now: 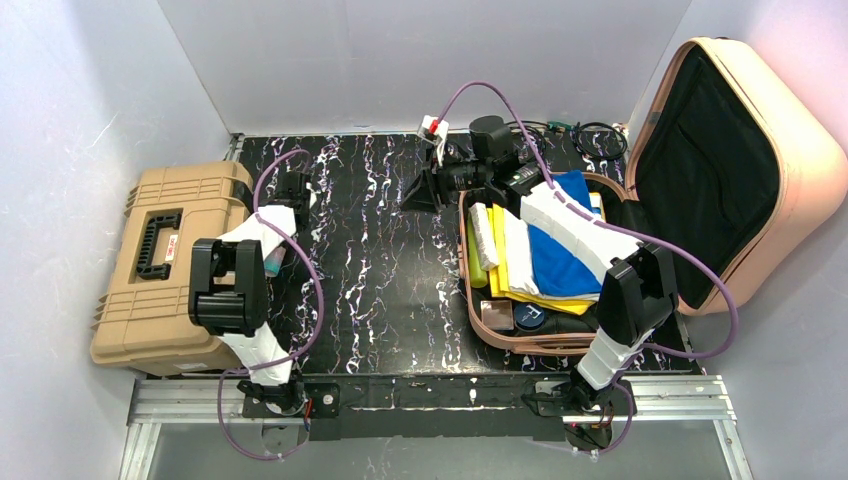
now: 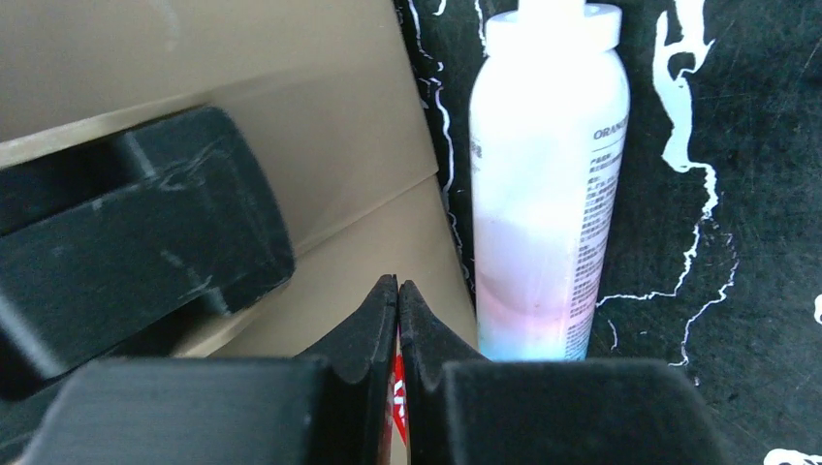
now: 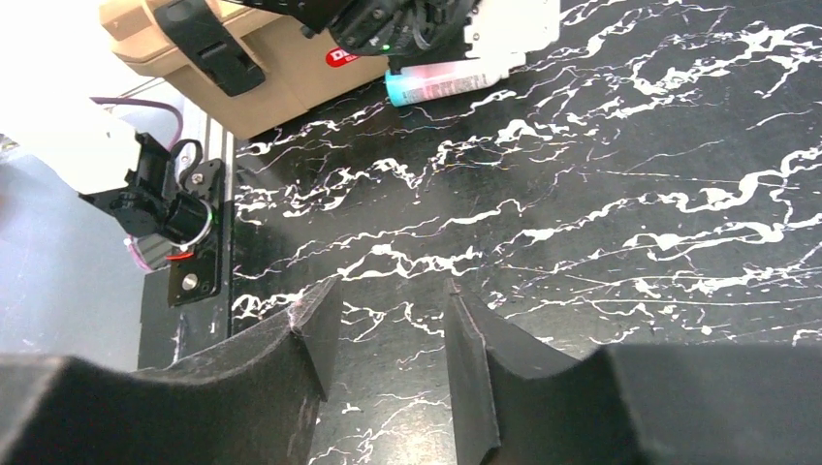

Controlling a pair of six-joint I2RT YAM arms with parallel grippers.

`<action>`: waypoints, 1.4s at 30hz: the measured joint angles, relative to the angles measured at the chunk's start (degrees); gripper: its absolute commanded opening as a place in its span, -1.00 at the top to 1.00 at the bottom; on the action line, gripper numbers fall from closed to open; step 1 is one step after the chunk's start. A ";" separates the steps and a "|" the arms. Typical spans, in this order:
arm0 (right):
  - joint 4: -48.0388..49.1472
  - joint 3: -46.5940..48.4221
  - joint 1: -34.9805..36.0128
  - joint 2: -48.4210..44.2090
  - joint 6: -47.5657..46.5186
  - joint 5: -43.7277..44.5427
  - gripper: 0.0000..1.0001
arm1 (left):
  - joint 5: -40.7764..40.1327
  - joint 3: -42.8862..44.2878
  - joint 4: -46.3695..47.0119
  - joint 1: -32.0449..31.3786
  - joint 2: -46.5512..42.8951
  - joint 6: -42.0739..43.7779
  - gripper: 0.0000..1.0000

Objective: Pack the luggage
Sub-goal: Pick up the makeup from the center of the board.

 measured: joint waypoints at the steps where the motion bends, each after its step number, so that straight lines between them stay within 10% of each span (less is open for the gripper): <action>1: 0.00 0.00 -0.02 0.00 0.15 -0.44 -0.08 | 0.13 -0.04 0.04 0.11 0.28 -0.04 0.98; 18: 5.62 -2.99 -0.02 0.00 6.60 -1.97 -0.28 | 8.61 -0.24 -5.07 0.17 5.51 -5.79 1.00; 42: 16.94 -7.41 5.73 21.20 32.87 10.43 -0.66 | 50.18 3.96 -20.28 -1.25 -3.28 -18.69 1.00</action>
